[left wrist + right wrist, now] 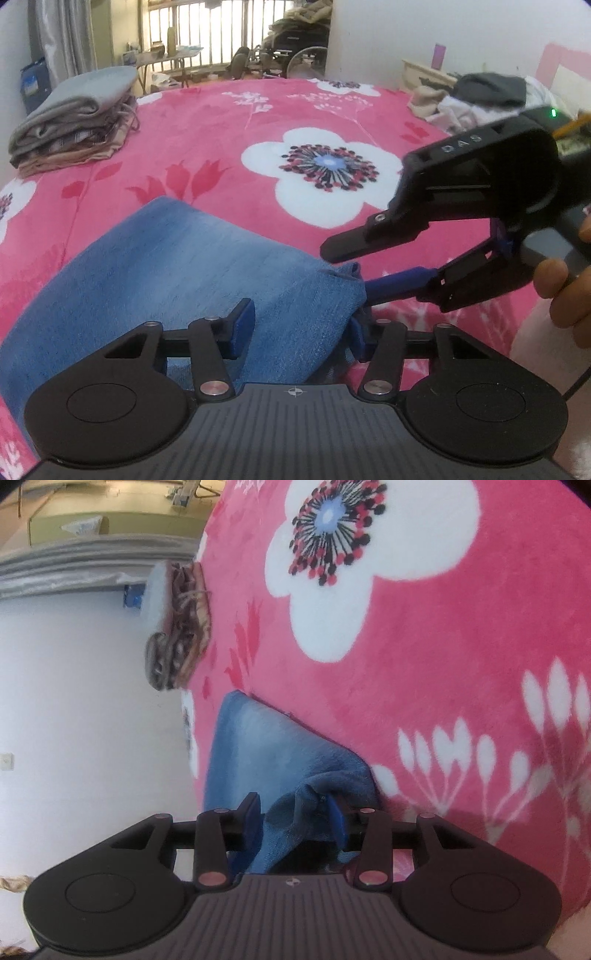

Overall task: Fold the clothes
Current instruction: 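Grasp the jeans edge with the left tool beside the right tool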

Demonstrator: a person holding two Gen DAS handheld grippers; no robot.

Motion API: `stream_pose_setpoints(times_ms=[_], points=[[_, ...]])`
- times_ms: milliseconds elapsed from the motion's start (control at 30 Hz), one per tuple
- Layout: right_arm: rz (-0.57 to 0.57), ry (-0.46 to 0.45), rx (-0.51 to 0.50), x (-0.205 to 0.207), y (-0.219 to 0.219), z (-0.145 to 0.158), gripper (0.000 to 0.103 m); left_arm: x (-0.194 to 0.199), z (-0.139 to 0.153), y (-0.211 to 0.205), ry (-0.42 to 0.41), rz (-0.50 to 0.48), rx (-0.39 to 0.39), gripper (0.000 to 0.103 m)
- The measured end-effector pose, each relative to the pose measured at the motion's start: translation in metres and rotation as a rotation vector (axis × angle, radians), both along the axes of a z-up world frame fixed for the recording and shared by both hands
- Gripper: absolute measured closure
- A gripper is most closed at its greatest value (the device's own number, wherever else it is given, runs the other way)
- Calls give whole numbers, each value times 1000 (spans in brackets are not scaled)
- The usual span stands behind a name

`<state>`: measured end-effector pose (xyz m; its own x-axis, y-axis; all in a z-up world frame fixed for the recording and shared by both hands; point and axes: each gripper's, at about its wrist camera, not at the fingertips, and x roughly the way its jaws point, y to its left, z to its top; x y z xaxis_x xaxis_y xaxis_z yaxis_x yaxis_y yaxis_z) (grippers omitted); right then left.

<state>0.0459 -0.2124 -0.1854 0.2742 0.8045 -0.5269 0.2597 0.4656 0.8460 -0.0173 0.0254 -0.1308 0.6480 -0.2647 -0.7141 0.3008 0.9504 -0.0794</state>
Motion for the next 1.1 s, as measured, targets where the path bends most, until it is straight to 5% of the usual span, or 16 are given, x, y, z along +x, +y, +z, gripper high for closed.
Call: stream_pose_setpoints(times_ms=[233, 467, 567, 800, 933, 1100], points=[[-100, 3, 10, -14, -25, 8, 59, 0, 5, 13, -18, 49, -59, 54], [-1, -77, -172, -21, -17, 28, 60, 5, 5, 18, -26, 95, -100, 69], [56, -76, -209, -20, -4, 23, 66, 4, 4, 19, -31, 96, -120, 78], [173, -211, -219, -31, 22, 32, 102, -3, 5, 21, -65, 101, -158, 88], [217, -265, -210, -32, 36, 37, 102, -4, 5, 25, -72, 109, -197, 90], [189, -215, -266, -32, 29, 39, 99, -7, 6, 29, -85, 115, -219, 91]])
